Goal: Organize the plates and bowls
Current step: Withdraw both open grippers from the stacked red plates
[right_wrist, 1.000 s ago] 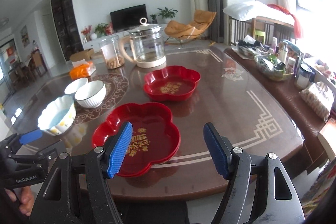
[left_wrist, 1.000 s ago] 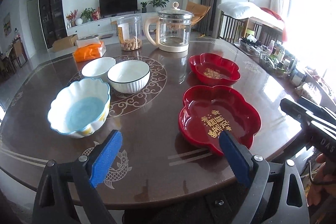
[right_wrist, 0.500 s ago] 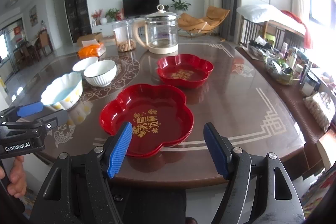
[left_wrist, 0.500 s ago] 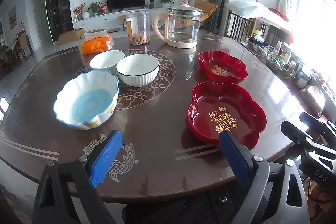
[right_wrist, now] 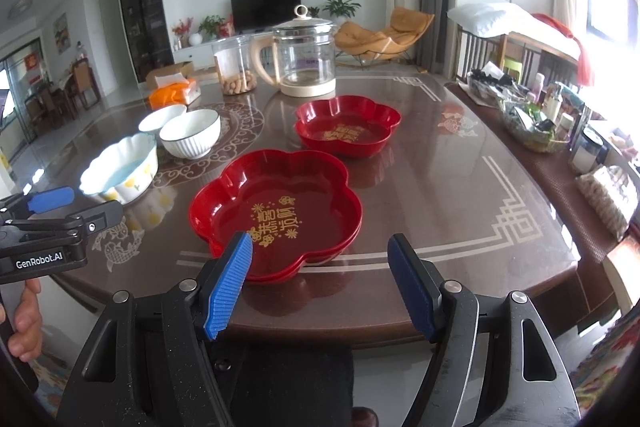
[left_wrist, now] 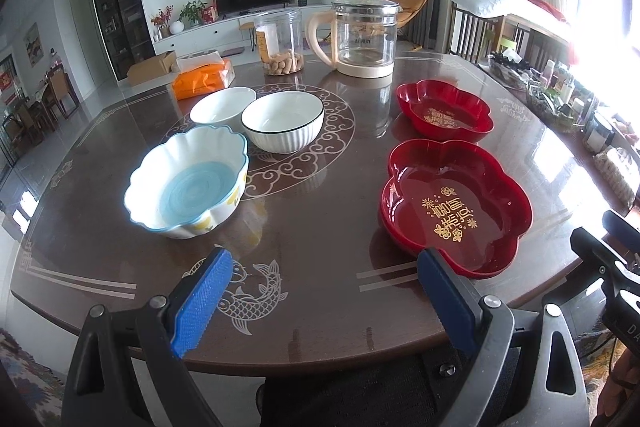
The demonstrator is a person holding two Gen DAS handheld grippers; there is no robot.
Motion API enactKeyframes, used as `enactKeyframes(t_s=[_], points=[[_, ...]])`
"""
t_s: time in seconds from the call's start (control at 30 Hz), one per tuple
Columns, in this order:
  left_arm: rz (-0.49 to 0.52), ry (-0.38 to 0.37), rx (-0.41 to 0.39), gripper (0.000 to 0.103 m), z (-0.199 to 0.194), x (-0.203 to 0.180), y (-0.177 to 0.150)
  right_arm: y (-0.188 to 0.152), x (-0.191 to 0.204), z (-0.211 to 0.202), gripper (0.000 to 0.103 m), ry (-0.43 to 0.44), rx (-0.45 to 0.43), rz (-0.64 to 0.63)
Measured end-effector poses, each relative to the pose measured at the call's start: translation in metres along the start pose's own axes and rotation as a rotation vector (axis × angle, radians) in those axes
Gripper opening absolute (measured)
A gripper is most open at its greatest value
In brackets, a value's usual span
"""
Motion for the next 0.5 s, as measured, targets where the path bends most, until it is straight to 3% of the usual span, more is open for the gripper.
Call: enactKeyframes(t_s=[0.33,0.5], points=[[0.002,0.036,0.046,0.093,0.016,0.006,-0.006,-0.004,0.002,0.008,0.074,0.011,0.028,-0.001],[-0.025,0.007,0.088,0.093,0.026,0.011,-0.008,-0.007,0.003,0.013,0.074,0.017,0.043,-0.005]])
Point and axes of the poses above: each gripper's, at about its wrist camera, not at the fingertips, and z roughly the way its jaws point, x to its left, y to its top, the point moved 1 cm from there along z, roughly the way its jaws point, and after that the axes turned 8 degrees about -z, right-handed, at the moved point
